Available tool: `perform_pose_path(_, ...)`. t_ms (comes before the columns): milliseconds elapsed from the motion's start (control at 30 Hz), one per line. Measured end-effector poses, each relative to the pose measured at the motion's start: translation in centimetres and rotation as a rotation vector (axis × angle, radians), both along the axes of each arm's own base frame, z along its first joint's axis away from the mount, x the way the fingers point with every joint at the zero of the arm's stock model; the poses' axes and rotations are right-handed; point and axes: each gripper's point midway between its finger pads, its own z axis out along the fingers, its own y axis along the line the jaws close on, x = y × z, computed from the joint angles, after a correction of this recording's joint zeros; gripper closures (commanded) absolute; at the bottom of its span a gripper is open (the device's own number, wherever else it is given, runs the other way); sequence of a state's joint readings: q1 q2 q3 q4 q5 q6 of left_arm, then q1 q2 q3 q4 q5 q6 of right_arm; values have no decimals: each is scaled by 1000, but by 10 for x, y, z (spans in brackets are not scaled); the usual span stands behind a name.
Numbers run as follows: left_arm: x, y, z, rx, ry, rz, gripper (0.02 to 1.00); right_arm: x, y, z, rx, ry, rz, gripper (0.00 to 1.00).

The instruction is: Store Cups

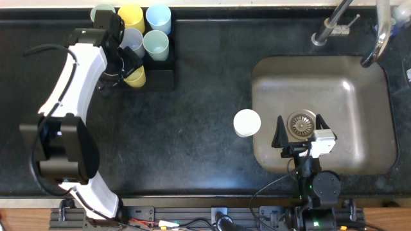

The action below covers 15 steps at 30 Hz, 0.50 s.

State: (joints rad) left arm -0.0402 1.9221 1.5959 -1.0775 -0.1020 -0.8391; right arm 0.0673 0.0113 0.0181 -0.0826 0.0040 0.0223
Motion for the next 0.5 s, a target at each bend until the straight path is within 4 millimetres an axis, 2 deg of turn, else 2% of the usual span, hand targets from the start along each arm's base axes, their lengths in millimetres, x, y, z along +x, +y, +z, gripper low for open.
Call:
perform_pose_path(100, -3, -5, 19, -2, -43, -12, 18, 0, 0, 0, 0, -1, 0, 3)
perform_pose_path(200, -7, -20, 56, -9, -138, -50, 18, 0, 0, 0, 0, 0, 0, 5)
perform_pose_path(267, -15, -37, 90, -19, -221, -97, 20, 0, 0, 0, 0, 0, 0, 3)
perform_pose_path(333, -36, -55, 125, -33, -289, -151, 18, 0, 0, 0, 0, 0, 0, 3)
perform_pose_path(400, -68, -66, 154, -46, -327, -201, 18, 0, 0, 0, 0, 0, 0, 5)
perform_pose_path(500, -113, -61, 176, -61, -381, -221, 20, 0, 0, 0, 0, 0, 0, 3)
